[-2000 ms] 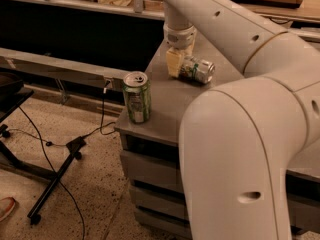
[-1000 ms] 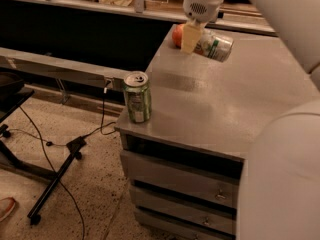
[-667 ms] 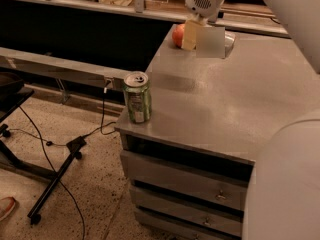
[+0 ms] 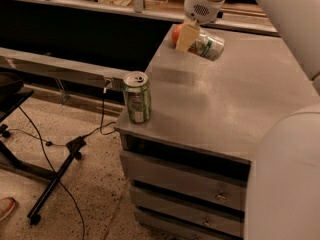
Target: Place 7up can upright
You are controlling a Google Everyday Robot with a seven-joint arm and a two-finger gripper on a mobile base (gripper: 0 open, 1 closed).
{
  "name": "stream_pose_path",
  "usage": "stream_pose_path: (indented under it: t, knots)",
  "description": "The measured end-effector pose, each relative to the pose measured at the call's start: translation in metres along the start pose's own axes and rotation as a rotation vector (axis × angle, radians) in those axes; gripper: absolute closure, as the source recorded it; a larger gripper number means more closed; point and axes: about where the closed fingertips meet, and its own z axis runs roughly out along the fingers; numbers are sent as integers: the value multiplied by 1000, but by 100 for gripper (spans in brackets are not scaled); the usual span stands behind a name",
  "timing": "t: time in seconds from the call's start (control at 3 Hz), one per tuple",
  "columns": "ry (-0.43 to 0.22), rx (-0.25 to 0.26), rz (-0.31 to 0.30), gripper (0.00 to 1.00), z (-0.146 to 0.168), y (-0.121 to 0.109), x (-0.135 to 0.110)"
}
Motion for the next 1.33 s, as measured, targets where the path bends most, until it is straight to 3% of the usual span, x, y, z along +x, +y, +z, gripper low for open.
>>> stream_pose_path:
  t: [0.33, 0.67, 1.0, 1.33]
  knots:
    - [-307, -15, -36, 100, 11, -17, 0]
    - [-599, -62, -31, 100, -11, -16, 25]
    - [-862, -150, -5, 100, -44, -3, 30]
    - [-1015, -208, 39, 100, -74, 5, 33]
